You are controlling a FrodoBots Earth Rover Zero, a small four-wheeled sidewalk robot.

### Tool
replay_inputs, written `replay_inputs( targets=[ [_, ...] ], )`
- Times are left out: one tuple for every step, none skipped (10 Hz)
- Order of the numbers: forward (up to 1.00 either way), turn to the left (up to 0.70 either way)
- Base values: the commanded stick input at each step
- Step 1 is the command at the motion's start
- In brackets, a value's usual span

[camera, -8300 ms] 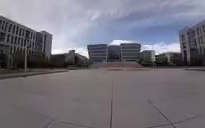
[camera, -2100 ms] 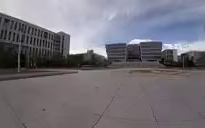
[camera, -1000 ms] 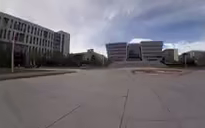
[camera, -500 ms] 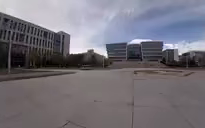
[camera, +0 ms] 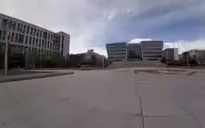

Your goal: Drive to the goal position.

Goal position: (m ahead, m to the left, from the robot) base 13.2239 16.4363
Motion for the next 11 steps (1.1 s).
replay_inputs(
  targets=[
    [0.7,0.0],
    [0.7,0.0],
    [0.7,0.0],
    [0.7,0.0],
    [0.7,0.0],
    [0.7,0.0],
    [0.7,0.0],
    [0.7,0.0],
    [0.7,0.0],
    [0.7,0.0],
    [0.7,0.0]
  ],
)
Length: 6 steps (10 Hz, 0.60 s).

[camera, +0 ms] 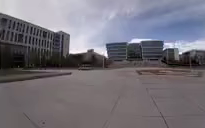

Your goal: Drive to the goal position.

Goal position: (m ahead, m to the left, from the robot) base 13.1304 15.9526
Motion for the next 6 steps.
replay_inputs(
  targets=[
    [0.7,0.0],
    [0.7,0.0],
    [0.7,0.0],
    [0.7,0.0],
    [0.7,0.0],
    [0.7,0.0]
  ],
)
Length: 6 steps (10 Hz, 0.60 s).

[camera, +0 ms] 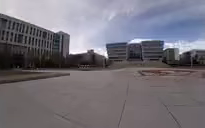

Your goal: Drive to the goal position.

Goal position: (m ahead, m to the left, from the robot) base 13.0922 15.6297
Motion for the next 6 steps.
replay_inputs(
  targets=[
    [0.7,0.0],
    [0.7,0.0],
    [0.7,0.0],
    [0.7,0.0],
    [0.7,0.0],
    [0.7,0.0]
  ],
)
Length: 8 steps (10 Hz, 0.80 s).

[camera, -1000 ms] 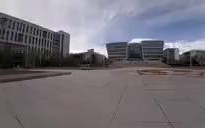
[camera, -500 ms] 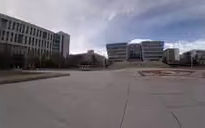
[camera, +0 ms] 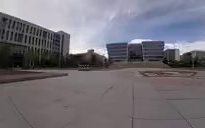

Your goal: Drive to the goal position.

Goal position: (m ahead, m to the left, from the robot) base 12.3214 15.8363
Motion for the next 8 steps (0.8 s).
replay_inputs(
  targets=[
    [0.7,0.0],
    [0.7,0.0],
    [0.7,0.0],
    [0.7,0.0],
    [0.7,0.0],
    [0.7,0.0],
    [0.7,0.0],
    [0.7,0.0]
  ],
)
